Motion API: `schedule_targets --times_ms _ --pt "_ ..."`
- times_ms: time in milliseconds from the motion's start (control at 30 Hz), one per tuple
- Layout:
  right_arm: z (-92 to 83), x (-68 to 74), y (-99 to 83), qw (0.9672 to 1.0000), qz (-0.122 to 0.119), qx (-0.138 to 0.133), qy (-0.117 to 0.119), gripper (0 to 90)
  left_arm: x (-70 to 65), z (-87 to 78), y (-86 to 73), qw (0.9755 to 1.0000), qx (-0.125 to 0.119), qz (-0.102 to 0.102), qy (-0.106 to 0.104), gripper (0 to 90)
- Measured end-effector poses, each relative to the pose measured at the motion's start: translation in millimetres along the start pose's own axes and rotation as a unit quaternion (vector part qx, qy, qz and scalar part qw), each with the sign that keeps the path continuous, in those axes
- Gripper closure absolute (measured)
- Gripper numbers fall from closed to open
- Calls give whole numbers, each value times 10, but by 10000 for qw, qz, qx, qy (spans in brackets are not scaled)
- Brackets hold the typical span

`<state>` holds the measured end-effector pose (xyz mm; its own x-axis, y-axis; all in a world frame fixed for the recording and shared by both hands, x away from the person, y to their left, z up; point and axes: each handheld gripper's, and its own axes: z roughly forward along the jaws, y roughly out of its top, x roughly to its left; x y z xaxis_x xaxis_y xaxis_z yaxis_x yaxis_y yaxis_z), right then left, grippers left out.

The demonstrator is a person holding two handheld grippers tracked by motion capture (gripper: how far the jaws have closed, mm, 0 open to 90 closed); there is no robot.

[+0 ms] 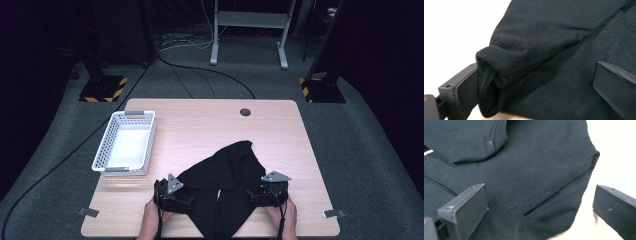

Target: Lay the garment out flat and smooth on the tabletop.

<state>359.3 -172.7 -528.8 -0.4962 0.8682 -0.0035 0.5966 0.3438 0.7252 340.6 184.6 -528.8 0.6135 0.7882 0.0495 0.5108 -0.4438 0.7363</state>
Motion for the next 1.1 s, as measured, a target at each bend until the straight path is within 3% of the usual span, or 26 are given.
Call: schedule_targets --times_ms 100,267,300,433,567,633,700,800,1100 --pt "-15 -2 -4 9999 -10 -93 -39 0 7 -26 -16 10000 -76 -14 22 6" --pt "-41 -91 -11 9990 306 -292 155 0 -34 -144 3 9992 -345 -81 175 0" --pt "-44 -105 -12 9987 346 -316 183 0 -95 -196 77 9986 -505 -72 117 0" --pt "-26 -121 1 9987 380 -258 219 0 -163 -163 243 9980 -630 58 60 0" --pt "0 -122 16 9991 331 -149 225 0 -172 63 304 9994 -307 112 -83 0" --pt "7 -119 20 9991 322 -113 241 0 -187 129 290 9997 -205 132 -71 0" --pt "23 -89 27 9996 157 -39 227 0 -196 173 258 9998 -114 183 -20 0" --pt "38 -27 35 9999 -70 29 150 0 -195 186 194 9998 -83 190 79 0" --pt "45 61 39 9995 -237 6 224 2 -160 79 86 9998 -44 95 141 2"
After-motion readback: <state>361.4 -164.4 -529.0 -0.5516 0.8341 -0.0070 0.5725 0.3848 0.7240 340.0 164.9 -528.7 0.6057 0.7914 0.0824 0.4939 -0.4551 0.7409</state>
